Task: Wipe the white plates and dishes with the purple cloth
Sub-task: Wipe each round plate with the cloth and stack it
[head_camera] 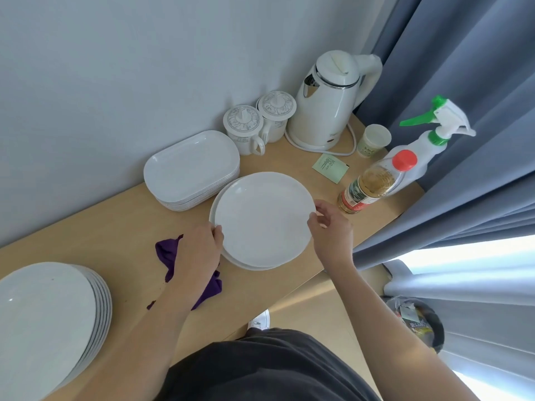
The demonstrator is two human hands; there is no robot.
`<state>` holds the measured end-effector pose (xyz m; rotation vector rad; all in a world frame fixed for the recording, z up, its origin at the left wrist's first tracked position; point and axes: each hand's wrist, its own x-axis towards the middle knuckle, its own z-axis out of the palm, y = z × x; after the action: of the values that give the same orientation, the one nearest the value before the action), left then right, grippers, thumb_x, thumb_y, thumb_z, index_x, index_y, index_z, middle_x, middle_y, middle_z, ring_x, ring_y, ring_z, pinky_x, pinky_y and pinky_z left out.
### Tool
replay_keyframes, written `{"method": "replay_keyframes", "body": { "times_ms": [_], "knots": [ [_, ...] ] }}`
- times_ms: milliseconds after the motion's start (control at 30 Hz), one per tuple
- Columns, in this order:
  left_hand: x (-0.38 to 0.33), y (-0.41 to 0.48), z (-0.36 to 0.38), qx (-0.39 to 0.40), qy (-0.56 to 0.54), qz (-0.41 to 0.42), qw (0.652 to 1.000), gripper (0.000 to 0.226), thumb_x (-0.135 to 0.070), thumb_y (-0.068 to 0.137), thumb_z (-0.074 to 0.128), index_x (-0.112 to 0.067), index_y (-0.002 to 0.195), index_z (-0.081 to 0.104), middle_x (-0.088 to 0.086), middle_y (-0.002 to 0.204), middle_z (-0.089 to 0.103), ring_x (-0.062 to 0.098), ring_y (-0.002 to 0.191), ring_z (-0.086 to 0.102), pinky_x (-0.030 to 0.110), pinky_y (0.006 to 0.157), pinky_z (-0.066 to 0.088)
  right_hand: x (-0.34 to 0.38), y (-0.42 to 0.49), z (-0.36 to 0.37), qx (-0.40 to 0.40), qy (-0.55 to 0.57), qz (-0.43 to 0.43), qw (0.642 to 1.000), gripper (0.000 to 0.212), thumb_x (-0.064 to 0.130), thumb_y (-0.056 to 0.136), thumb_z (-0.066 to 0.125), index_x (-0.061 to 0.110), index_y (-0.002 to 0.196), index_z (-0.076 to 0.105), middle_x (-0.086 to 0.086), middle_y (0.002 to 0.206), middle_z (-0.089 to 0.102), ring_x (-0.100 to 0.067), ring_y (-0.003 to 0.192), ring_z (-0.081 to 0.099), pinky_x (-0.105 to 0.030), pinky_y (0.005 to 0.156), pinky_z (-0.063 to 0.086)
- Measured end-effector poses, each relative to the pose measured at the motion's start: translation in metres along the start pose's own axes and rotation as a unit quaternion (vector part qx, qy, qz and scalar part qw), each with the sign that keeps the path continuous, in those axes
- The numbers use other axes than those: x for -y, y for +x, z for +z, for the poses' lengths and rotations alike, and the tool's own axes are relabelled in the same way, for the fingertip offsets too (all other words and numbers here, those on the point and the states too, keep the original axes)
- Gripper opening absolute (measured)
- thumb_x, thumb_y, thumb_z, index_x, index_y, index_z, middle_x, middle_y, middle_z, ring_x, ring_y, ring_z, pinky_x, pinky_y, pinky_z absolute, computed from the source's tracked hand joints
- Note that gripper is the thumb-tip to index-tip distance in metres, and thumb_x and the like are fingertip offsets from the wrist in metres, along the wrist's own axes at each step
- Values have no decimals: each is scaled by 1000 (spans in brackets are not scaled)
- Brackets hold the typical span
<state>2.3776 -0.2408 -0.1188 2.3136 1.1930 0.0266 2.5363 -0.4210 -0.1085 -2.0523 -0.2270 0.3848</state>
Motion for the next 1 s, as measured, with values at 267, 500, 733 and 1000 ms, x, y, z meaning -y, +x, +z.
{"method": "replay_keyframes", "body": {
  "times_ms": [267, 500, 733, 1000],
  "knots": [
    [8, 0, 7, -32, 70, 3, 997, 31, -24, 104, 44, -5, 83, 55, 6, 72, 52, 23, 63, 49, 32, 57, 32, -12, 3, 12, 24, -114, -42, 992, 28, 10, 94, 55, 19, 117, 68, -5, 96, 65, -16, 89, 58, -23, 72, 43],
    [14, 0, 12, -29, 80, 2, 996, 32, -27, 104, 41, -5, 83, 55, 9, 77, 57, 24, 63, 52, 31, 54, 33, -18, -1, 15, 5, -88, -73, 993, 33, 5, 94, 59, 13, 125, 63, -1, 117, 64, -17, 91, 62, -35, 83, 56],
    [17, -11, -1, -24, 78, -3, 997, 41, -44, 103, 35, -14, 90, 58, 0, 85, 59, 22, 75, 58, 39, 62, 49, -12, -5, 18, 25, -163, -103, 981, 44, 12, 91, 66, 14, 135, 55, -3, 139, 51, -26, 126, 43, -27, 100, 35],
    [45, -42, -34, -80, 107, 3, 991, 26, -35, 99, 48, -13, 97, 63, 4, 93, 61, 24, 88, 56, 38, 70, 48, 34, -46, 73, 111, -122, -308, 937, 38, 9, 89, 63, 8, 127, 62, -8, 129, 59, -24, 121, 52, -17, 108, 32]
  ]
}}
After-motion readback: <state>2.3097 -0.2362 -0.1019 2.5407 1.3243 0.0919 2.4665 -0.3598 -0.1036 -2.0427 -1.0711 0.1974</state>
